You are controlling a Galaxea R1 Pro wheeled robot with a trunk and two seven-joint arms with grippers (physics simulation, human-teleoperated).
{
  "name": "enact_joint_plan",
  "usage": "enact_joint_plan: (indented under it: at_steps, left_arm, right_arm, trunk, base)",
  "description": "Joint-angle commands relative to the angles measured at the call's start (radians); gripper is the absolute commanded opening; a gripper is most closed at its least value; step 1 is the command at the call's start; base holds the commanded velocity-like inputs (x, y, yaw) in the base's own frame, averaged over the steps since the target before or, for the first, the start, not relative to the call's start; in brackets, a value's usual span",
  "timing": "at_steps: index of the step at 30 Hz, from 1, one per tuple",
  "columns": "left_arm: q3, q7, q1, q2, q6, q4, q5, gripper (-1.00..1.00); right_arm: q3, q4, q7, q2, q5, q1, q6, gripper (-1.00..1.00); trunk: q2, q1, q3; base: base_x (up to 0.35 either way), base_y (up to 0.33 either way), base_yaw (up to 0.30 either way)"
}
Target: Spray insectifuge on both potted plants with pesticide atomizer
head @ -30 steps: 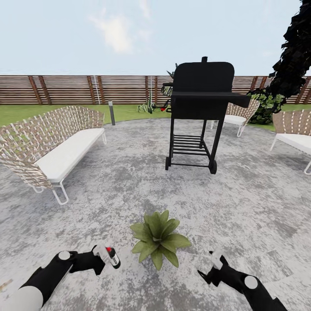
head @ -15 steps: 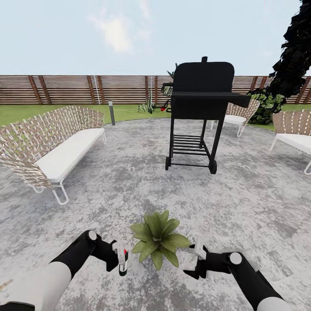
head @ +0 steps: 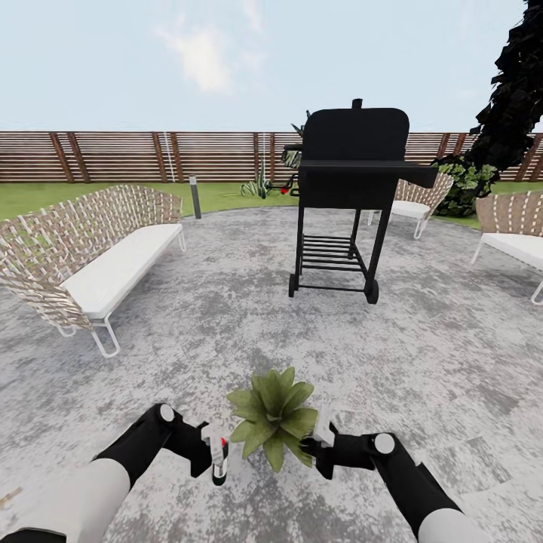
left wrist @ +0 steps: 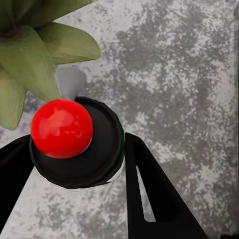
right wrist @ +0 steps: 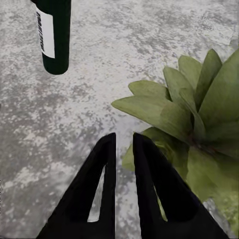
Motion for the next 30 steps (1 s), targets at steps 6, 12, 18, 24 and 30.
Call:
enact_joint_plan:
  at_steps: [6, 12, 18, 24, 30]
  left_arm:
    - [-0.006, -0.003, -0.002, -0.032, 0.004, -0.004, -0.006, -1.00]
    - [-0.004, -0.002, 0.003, -0.074, 0.003, -0.004, -0.063, -1.00]
    - [-0.004, -0.003, 0.003, -0.101, 0.002, 0.003, -0.089, -1.00]
    - [-0.005, -0.018, 0.002, -0.116, -0.003, 0.007, -0.094, -1.00]
    - [-0.006, -0.053, 0.001, -0.133, -0.008, 0.008, -0.094, -1.00]
  right_arm:
    - [0.003, -0.003, 0.026, 0.011, 0.010, -0.002, -0.007, -1.00]
    - [0.004, -0.024, 0.064, 0.039, 0.008, -0.003, -0.007, -1.00]
    - [0.004, -0.037, 0.083, 0.056, 0.008, -0.003, -0.007, -1.00]
    - [0.004, -0.044, 0.093, 0.060, 0.008, -0.003, -0.007, -1.00]
    - [0.005, -0.044, 0.094, 0.062, 0.008, -0.003, -0.007, -1.00]
  trunk:
    - [0.000, 0.000, -0.001]
    - [0.000, 0.000, -0.001]
    - [0.000, 0.000, -0.001]
    - [0.000, 0.000, -0.001]
    - [0.000, 0.000, -0.001]
  base:
    - [0.000, 0.000, 0.000]
    - [0.000, 0.000, 0.000]
    - [0.000, 0.000, 0.000]
    - [0.000, 0.000, 0.000]
    - [0.000, 0.000, 0.000]
